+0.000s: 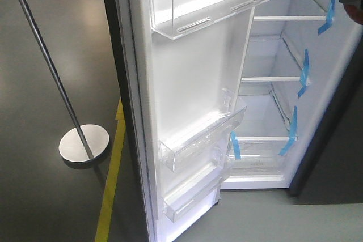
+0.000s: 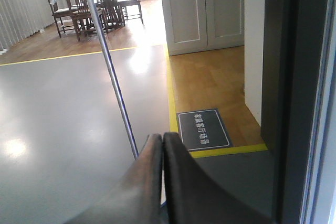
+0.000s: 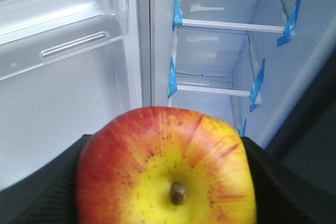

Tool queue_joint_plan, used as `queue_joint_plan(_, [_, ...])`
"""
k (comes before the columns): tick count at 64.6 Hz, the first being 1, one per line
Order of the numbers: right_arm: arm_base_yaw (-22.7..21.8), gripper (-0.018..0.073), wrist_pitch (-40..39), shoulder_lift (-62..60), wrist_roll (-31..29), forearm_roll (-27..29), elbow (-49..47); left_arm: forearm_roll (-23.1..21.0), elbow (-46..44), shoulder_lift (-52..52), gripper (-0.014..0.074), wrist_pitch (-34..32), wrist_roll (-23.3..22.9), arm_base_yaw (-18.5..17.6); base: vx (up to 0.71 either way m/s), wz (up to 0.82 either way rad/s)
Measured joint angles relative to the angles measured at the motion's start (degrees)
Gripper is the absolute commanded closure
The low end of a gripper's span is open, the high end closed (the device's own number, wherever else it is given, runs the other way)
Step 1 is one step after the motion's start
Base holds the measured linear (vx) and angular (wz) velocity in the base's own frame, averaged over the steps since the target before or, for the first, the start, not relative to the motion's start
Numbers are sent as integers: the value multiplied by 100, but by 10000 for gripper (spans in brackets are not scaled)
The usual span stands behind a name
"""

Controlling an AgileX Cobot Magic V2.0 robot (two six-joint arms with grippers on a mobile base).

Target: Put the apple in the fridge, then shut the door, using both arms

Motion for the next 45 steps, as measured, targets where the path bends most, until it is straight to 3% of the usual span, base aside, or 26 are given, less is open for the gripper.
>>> queue_joint_plan(45, [0,410,0,0,0,0,0,0,0,0,603,0,0,0,5,-1])
